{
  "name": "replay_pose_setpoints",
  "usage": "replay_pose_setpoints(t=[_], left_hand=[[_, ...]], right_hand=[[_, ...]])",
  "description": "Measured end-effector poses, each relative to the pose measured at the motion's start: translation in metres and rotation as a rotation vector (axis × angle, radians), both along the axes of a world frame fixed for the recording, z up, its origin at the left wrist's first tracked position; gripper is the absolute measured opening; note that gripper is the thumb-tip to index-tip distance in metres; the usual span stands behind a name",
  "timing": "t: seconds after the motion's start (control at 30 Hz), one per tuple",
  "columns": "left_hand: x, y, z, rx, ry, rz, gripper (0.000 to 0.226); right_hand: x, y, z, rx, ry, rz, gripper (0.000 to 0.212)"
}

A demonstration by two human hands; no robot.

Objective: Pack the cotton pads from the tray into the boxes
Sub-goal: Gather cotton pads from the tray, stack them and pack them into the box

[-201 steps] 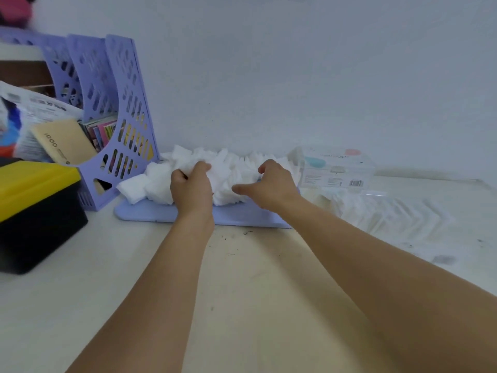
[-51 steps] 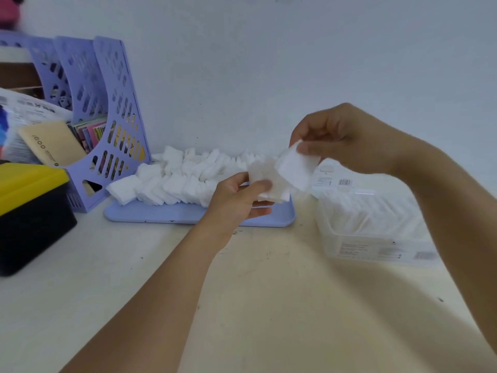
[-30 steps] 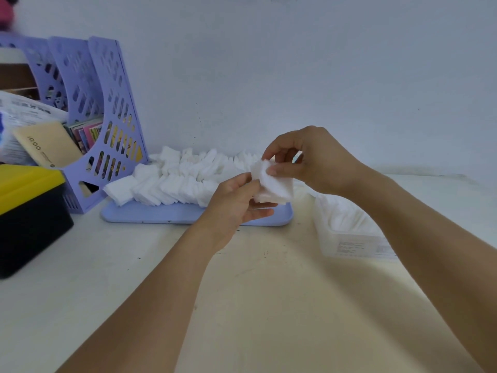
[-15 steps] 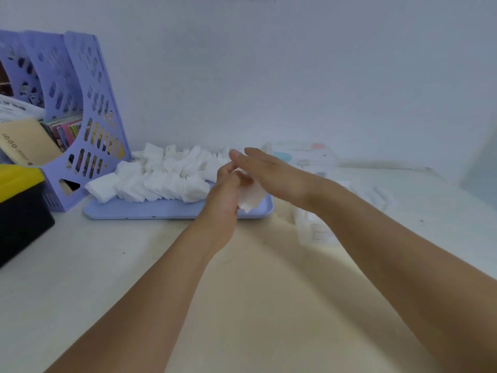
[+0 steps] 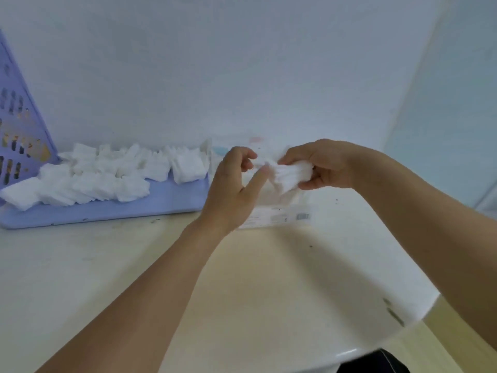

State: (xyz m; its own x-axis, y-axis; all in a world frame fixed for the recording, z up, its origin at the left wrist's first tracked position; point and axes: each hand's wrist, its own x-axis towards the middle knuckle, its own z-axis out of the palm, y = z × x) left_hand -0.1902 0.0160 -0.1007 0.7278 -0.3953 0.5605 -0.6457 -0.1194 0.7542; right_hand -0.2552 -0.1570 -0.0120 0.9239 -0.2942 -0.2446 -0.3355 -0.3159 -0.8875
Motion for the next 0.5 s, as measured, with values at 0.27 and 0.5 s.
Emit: replay_pose_setpoints(t=[0.27, 0.5], left_hand=[[0.009, 0.015, -0.034, 0.453, -0.378, -0.011, 0.018], [0.008, 0.014, -0.033, 0.497, -0.425, -0.013, 0.023]], right_hand=[[0.009, -0.007, -0.022, -0.416, 0.221, -0.119, 0.043], [0.020, 0.011, -0.041, -1.147, 0.237, 0.030, 0.031]])
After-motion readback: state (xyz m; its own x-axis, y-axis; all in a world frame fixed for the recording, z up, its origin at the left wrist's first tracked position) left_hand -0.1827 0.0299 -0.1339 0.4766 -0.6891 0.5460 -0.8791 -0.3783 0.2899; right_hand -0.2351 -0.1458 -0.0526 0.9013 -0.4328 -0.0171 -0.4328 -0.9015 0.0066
